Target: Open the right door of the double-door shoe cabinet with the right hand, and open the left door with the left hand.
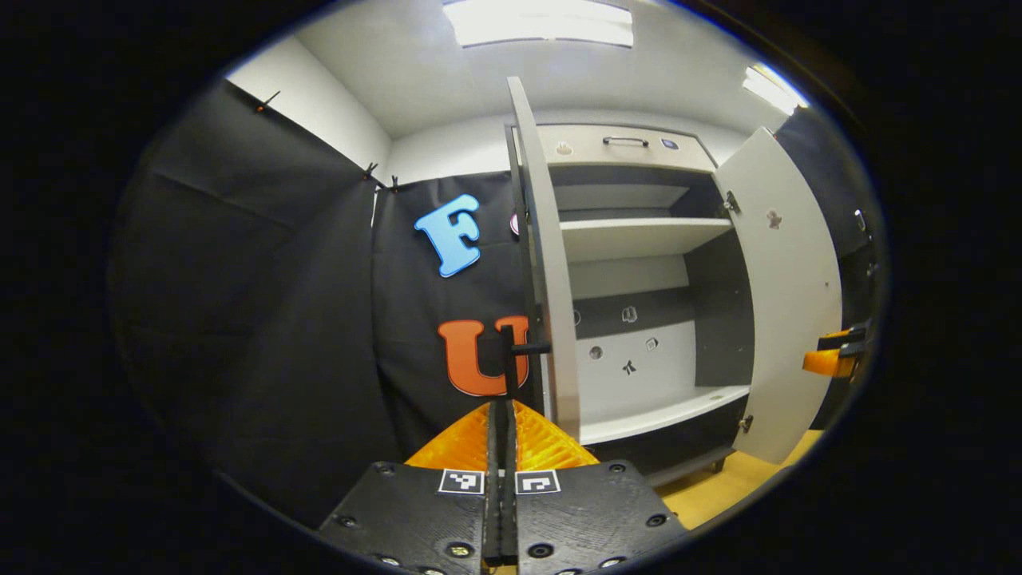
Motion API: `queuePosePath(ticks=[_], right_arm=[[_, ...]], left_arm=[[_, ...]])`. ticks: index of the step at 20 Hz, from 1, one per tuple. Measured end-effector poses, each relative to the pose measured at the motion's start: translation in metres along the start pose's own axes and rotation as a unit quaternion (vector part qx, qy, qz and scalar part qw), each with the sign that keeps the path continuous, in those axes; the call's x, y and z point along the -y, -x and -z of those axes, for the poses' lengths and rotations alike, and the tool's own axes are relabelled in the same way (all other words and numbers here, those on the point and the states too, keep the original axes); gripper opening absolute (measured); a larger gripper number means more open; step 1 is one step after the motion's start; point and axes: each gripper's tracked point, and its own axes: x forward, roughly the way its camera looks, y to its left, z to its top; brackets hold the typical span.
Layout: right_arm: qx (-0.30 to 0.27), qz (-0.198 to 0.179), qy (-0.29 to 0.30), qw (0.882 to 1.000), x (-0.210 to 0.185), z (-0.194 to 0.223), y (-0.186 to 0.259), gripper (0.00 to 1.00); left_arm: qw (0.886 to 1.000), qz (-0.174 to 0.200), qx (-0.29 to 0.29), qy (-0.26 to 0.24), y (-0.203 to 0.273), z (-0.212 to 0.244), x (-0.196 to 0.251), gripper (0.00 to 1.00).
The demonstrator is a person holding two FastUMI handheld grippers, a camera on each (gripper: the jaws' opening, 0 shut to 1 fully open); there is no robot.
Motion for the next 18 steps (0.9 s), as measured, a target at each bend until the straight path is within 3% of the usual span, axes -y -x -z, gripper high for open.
queuePosePath(ticks=[3, 5, 14, 15, 18], right_arm=[[0.008, -0.013, -0.004, 1.000, -0.010, -0.006, 0.001, 0.90], [0.015, -0.015, -0.009, 1.000, -0.011, -0.011, 0.004, 0.90], [0.021, -0.004, 0.002, 1.000, 0.010, -0.011, 0.019, 0.90], [0.022, -0.001, 0.006, 1.000, 0.013, -0.011, 0.020, 0.90], [0.023, -0.005, 0.004, 1.000, 0.015, -0.009, 0.022, 0.90]], left_arm=[[0.997, 0.052, -0.014, 0.060, -0.006, 0.005, 0.066, 0.00], [0.995, 0.064, -0.025, 0.076, -0.022, 0.009, 0.095, 0.00], [0.995, 0.082, -0.056, 0.026, -0.062, 0.045, 0.182, 0.00], [0.995, 0.084, -0.055, 0.020, -0.061, 0.045, 0.187, 0.13], [0.996, 0.080, -0.047, 0.014, -0.060, 0.041, 0.196, 0.20]])
